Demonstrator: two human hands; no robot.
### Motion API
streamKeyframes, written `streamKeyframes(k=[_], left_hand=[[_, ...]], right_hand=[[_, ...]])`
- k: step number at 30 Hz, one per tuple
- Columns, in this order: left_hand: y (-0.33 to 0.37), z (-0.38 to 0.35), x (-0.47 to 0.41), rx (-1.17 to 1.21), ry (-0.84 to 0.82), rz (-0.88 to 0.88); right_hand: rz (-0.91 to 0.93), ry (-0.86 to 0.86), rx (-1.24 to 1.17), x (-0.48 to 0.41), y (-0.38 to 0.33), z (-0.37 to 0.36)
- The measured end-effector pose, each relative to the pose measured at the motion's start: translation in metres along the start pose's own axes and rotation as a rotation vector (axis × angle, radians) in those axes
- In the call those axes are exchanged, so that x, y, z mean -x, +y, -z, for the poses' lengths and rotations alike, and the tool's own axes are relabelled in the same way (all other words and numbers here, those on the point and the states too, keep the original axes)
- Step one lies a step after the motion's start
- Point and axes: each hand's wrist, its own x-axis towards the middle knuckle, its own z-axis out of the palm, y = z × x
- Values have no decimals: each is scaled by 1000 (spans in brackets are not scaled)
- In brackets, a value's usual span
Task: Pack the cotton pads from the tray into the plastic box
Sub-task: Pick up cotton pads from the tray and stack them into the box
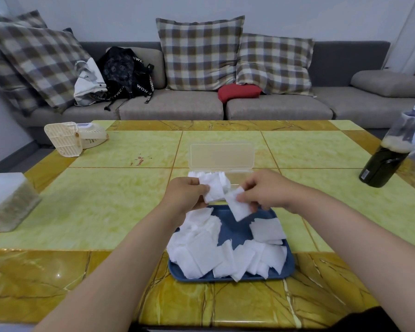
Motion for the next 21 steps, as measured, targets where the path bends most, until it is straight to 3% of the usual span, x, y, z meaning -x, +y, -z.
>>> streamKeyframes(k=[4,9,21], left_hand=[[1,-10,5,60,-79,13],[6,-21,16,205,-252,47],[8,-24,18,297,-327,85]], right_hand=[[60,54,-348,6,-7,8],[45,154,-330,7,-13,1],[34,245,-196,-2,-5,-1]])
